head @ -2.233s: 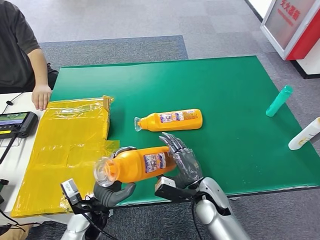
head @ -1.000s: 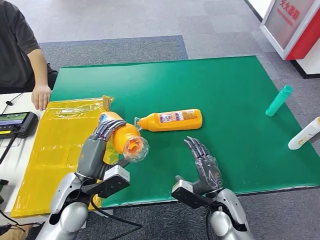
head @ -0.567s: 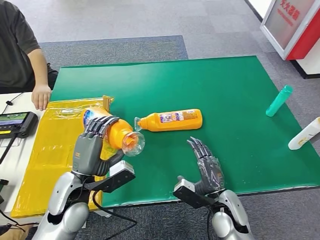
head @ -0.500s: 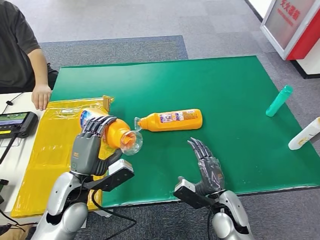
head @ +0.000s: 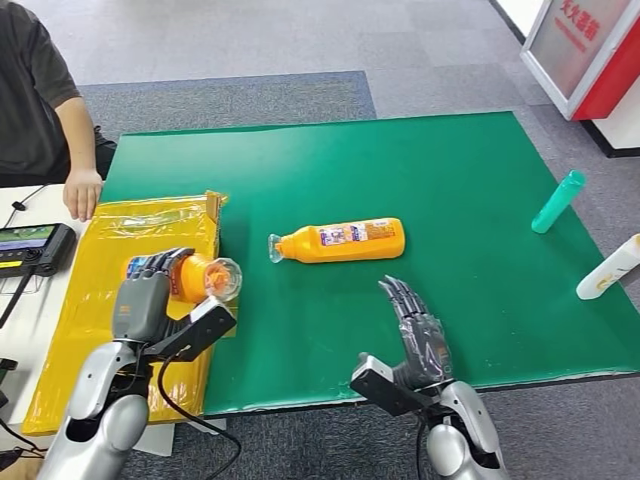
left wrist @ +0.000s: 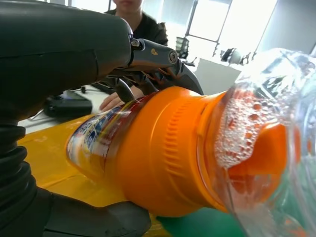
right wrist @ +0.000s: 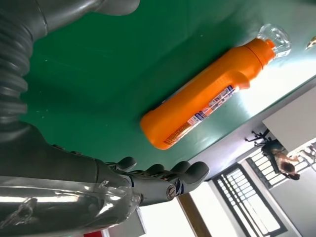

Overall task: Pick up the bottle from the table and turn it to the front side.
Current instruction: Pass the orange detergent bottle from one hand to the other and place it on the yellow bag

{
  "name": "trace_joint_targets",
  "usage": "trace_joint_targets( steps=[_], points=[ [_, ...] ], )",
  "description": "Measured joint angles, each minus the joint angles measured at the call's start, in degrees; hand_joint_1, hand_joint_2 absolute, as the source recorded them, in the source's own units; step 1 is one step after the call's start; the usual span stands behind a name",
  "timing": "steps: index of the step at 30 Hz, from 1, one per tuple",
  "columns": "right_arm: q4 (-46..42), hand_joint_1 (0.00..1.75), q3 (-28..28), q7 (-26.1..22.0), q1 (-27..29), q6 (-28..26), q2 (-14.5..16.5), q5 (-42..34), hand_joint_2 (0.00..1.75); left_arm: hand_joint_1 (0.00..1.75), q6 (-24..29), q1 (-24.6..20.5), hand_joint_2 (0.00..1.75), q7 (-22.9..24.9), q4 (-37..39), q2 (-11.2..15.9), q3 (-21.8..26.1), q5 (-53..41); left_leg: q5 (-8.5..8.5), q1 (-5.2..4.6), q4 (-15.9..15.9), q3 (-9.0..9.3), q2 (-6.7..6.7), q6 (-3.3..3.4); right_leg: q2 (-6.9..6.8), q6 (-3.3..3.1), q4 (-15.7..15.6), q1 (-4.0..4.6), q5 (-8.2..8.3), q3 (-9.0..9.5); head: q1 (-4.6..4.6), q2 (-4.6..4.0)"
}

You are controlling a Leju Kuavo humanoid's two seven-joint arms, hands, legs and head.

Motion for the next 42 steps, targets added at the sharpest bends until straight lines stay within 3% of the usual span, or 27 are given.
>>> trace_joint_targets(
  steps=[15, 26, 28, 29, 32, 33, 36, 42],
  points=[
    [3.65, 0.0, 1.42, 0.92, -4.71, 1.34, 0.71, -1.66, 1.75, 1.75, -3.75, -8.18, 1.75, 1.4, 14.7, 0.25, 0.92, -0.07, 0.06, 0.0, -0.01, 0.17, -0.01, -0.06, 0.0, -0.08, 0.01, 0.02, 0.07, 0.17, 0.0, 0.0],
    [5.95, 0.0, 2.55, 0.96, -6.24, 1.32, 0.78, -2.73, 1.75, 1.69, -7.38, -11.41, 1.75, 1.35, 20.94, 0.32, -0.69, 0.33, 0.11, 0.0, -0.03, 0.27, 0.0, -0.07, 0.01, -0.12, 0.02, 0.03, 0.09, 0.26, 0.0, 0.0],
    [6.32, 0.0, 2.79, 0.93, -6.58, 1.28, 0.78, -3.08, 1.75, 1.5, -8.47, -11.67, 1.75, 1.21, 22.18, 0.63, -1.22, 0.86, 0.11, 0.0, -0.03, 0.27, 0.0, -0.07, 0.02, -0.12, 0.02, 0.03, 0.1, 0.26, 0.0, 0.0],
    [6.52, 0.0, 2.92, 0.91, -6.76, 1.24, 0.78, -3.28, 1.75, 1.26, -9.07, -11.67, 1.75, 1.15, 22.71, 0.93, -1.53, 1.22, 0.11, 0.0, -0.03, 0.27, 0.01, -0.07, 0.03, -0.12, 0.02, 0.03, 0.1, 0.25, 0.0, 0.0],
    [7.28, 0.0, 3.27, 0.88, -7.38, 1.17, 0.78, -3.83, 1.75, 0.26, -10.67, -11.34, 1.75, 0.98, 24.06, 2.42, -2.62, 2.34, 0.11, 0.0, -0.03, 0.25, 0.01, -0.07, 0.04, -0.13, 0.02, 0.03, 0.1, 0.2, -0.02, 0.0],
    [7.54, 0.0, 3.35, 0.86, -7.57, 1.16, 0.78, -3.93, 1.75, 0.09, -10.89, -11.2, 1.75, 0.9, 24.37, 2.92, -2.9, 2.64, 0.11, 0.0, -0.03, 0.25, 0.01, -0.07, 0.04, -0.13, 0.02, 0.04, 0.09, 0.19, -0.02, 0.0],
    [8.22, 0.0, 3.45, 0.67, -8.07, 1.14, 0.78, -4.16, 1.75, 0.0, -11.14, -10.89, 1.75, 0.71, 24.89, 4.12, -3.5, 3.31, 0.11, 0.01, -0.04, 0.22, 0.01, -0.07, 0.02, -0.13, 0.03, 0.04, 0.09, 0.19, -0.01, 0.0],
    [9.14, 0.0, 3.56, 0.55, -8.46, 0.93, 0.78, -4.49, 1.75, 0.0, -10.54, -10.42, 1.75, 0.55, 25.1, 5.55, -4.09, 4.15, 0.11, 0.0, -0.04, 0.2, 0.01, -0.07, 0.03, -0.13, 0.03, 0.04, 0.09, 0.18, -0.01, 0.0]
  ],
)
